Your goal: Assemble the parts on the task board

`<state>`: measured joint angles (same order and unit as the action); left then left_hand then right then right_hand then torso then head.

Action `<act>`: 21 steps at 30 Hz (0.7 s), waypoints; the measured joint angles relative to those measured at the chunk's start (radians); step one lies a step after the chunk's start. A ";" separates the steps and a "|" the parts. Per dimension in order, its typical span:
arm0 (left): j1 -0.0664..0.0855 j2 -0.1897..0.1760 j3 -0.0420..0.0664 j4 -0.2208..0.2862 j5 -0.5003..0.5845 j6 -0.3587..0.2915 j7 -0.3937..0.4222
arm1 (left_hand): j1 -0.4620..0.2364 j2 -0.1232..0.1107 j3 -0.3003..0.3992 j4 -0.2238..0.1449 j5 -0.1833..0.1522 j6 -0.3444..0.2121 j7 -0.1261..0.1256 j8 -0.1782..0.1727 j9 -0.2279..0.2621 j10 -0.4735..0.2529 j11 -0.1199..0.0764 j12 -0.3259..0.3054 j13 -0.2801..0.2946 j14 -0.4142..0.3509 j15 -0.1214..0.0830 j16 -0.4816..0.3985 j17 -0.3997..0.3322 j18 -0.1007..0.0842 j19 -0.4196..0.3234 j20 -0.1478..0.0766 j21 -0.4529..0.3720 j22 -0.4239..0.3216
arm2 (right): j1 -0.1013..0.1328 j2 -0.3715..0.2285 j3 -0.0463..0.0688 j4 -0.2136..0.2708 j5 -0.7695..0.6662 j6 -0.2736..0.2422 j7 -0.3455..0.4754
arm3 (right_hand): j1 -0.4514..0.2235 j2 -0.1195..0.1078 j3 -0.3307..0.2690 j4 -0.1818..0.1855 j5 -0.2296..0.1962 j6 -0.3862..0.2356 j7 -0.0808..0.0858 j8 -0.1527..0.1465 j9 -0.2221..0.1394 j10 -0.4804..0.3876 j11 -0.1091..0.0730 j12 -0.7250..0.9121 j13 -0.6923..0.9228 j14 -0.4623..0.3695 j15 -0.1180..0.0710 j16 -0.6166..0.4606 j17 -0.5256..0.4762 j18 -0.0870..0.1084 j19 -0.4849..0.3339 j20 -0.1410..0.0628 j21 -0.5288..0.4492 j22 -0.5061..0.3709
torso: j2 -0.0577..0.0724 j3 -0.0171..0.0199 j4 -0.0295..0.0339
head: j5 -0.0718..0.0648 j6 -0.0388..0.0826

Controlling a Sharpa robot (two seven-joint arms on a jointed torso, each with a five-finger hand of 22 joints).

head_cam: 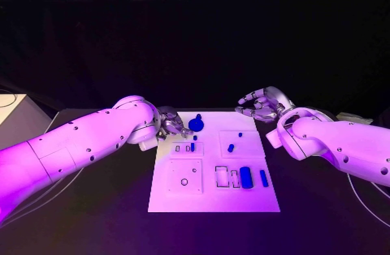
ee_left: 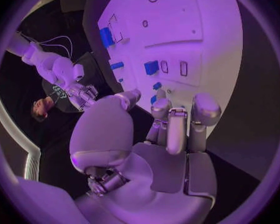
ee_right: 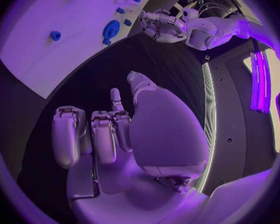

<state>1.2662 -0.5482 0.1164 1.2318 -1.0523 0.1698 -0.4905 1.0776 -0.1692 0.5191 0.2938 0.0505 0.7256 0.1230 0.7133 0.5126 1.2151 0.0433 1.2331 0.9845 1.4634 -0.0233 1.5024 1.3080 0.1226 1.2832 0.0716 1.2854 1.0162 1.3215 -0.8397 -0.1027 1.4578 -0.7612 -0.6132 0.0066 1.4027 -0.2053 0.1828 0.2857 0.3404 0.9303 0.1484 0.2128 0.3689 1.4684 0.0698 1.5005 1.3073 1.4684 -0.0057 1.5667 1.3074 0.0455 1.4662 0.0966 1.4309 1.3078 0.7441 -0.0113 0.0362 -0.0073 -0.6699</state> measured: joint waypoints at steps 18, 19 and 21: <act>0.012 0.075 -0.009 -0.090 -0.013 0.149 -0.029 | -0.025 0.006 0.000 0.000 0.000 0.000 0.000 -0.028 -0.019 -0.036 0.007 -0.037 -0.056 0.000 0.000 0.000 0.000 0.000 -0.006 0.006 0.004 -0.003 | 0.000 0.016 0.000 -0.023 -0.001 0.010 -0.011 | 0.000 0.000 0.003 0.003 0.003 -0.003 0.003 0.000 0.000 0.000 0.000 0.000 0.000 0.000 0.000 0.000 0.000 0.000 0.000 0.000 0.000 0.000 | 0.002 0.0099 -0.0053 | -0.002 -0.010; 0.012 0.077 -0.009 -0.092 -0.013 0.155 -0.030 | -0.025 0.006 0.000 0.000 0.000 0.000 0.000 -0.028 -0.019 -0.036 0.007 -0.037 -0.056 0.000 0.000 0.000 0.000 0.000 -0.006 0.006 0.004 -0.004 | 0.000 0.017 0.000 -0.023 -0.001 0.011 -0.012 | 0.000 0.000 0.003 0.003 0.003 -0.003 0.003 0.000 0.000 0.000 0.000 0.000 0.000 0.000 0.000 0.000 0.000 0.000 0.000 0.000 0.000 0.000 | 0.002 0.0099 -0.0056 | -0.002 -0.011; 0.012 0.081 -0.009 -0.094 -0.012 0.164 -0.031 | -0.025 0.006 0.000 0.000 0.000 0.000 0.000 -0.028 -0.019 -0.036 0.007 -0.041 -0.059 0.000 0.000 0.000 0.000 0.000 -0.006 0.006 0.004 -0.004 | 0.000 0.018 0.000 -0.024 -0.001 0.011 -0.013 | 0.000 0.000 0.003 0.003 0.003 -0.003 0.003 0.000 0.000 0.000 0.000 0.000 0.000 0.000 0.000 0.000 0.000 0.000 0.000 0.000 0.000 0.000 | 0.003 0.0099 -0.0058 | -0.002 -0.011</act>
<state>1.2782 -0.4675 0.1069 1.1379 -1.0648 0.3335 -0.5217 1.0522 -0.1637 0.5190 0.2937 0.0504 0.7255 0.1231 0.6855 0.4936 1.1791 0.0501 1.1922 0.9256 1.4633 -0.0232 1.5024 1.3078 0.1227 1.2773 0.0773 1.2896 1.0123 1.3215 -0.8213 -0.1028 1.4338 -0.7622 -0.6018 -0.0059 1.4027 -0.2053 0.1855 0.2883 0.3430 0.9270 0.1517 0.2128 0.3688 1.4683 0.0699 1.5005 1.3073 1.4684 -0.0056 1.5667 1.3074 0.0455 1.4662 0.0967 1.4309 1.3075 0.7474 -0.0014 0.0304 -0.0096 -0.6811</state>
